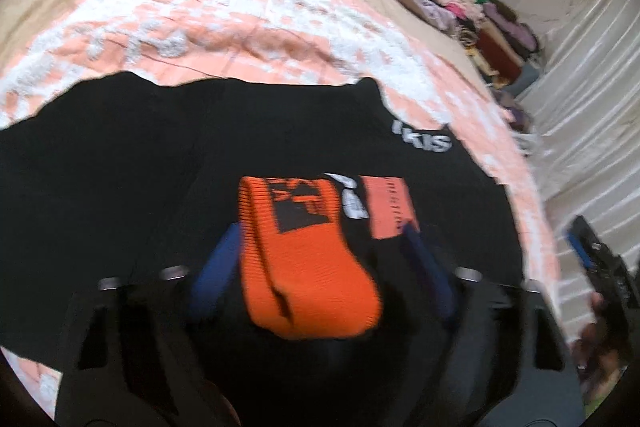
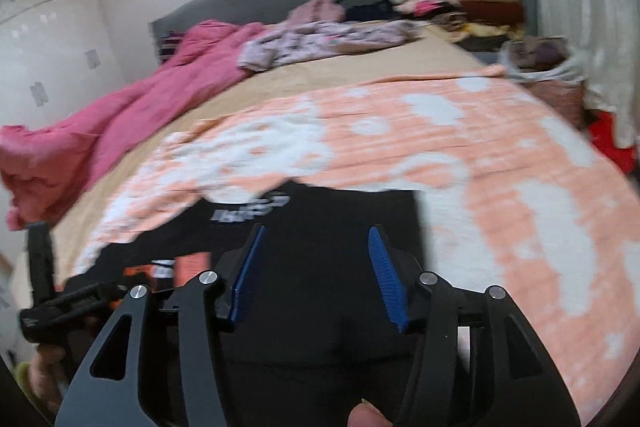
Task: Fold small clothes
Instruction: 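Grasp the orange cuff with the left tool while the right tool releases it, then lower the cuff onto the shirt body and open the left tool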
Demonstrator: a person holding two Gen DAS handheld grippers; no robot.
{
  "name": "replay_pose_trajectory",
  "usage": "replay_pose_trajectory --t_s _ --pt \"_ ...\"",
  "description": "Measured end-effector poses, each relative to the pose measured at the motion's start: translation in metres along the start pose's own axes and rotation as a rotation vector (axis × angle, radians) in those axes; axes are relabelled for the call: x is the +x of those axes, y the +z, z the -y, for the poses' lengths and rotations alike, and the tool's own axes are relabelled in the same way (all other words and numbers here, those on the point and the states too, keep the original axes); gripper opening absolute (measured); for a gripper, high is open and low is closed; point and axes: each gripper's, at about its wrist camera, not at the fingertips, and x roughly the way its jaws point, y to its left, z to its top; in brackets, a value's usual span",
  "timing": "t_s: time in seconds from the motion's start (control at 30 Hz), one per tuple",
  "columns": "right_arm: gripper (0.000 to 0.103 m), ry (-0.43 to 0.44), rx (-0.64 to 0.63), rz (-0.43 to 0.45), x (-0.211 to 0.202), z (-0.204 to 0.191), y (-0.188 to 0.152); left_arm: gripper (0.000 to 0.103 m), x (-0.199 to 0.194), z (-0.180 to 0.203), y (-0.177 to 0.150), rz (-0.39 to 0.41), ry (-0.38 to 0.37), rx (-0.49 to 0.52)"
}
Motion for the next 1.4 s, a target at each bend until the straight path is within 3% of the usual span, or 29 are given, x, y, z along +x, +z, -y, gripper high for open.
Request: replay_pose_trajectory --t_s 0.03,0.07,0.2,0.3,0.47,0.57,0.63,0.7,0.8,0.87,0.97,1.03,1.2,1.4 --pt "0.052 -0.035 0.003 0.001 -0.002 0.009 -0.002 0.024 0.001 -0.001 0.000 0.002 0.013 0.006" --pt "0.052 -0.053 0.010 -0.003 -0.002 0.015 -0.005 0.015 0.002 -0.002 0.001 0.002 0.007 0.005" --pt "0.052 -0.076 0.021 -0.030 -0.002 0.028 -0.017 0.010 -0.014 0.001 0.004 0.062 -0.050 0.028" --pt "0.052 -0.063 -0.020 -0.049 0.002 0.018 -0.027 0.011 -0.026 0.006 0.006 0.113 -0.016 0.067" --pt "0.052 -0.047 -0.097 -0.071 0.015 -0.008 -0.035 0.019 -0.016 -0.001 0.009 0.076 0.104 0.082" --pt "0.052 -0.029 -0.114 -0.090 0.025 -0.020 -0.037 0.029 -0.035 -0.008 0.015 0.150 0.143 0.072" --pt "0.052 -0.017 -0.134 -0.101 0.030 -0.027 -0.039 0.030 -0.049 -0.006 0.016 0.210 0.164 0.094" --pt "0.052 -0.016 -0.152 -0.112 0.036 -0.032 -0.040 0.032 -0.054 0.001 0.015 0.232 0.140 0.129" --pt "0.052 -0.024 -0.161 -0.142 0.046 -0.032 -0.043 0.032 -0.040 0.014 0.008 0.170 0.082 0.180" --pt "0.052 -0.046 -0.155 -0.159 0.050 -0.028 -0.046 0.033 -0.025 0.022 0.001 0.115 0.089 0.226" --pt "0.052 -0.073 -0.144 -0.185 0.053 -0.018 -0.049 0.044 -0.004 0.028 -0.009 0.031 0.193 0.311" --pt "0.053 -0.115 -0.130 -0.216 0.059 -0.007 -0.054 0.047 0.004 0.021 -0.012 -0.005 0.202 0.297" --pt "0.053 -0.086 -0.066 -0.238 0.061 0.012 -0.064 0.049 0.004 0.009 -0.012 -0.015 0.155 0.257" --pt "0.053 -0.091 -0.043 -0.252 0.054 0.013 -0.064 0.056 0.009 0.013 -0.017 0.004 0.201 0.258"
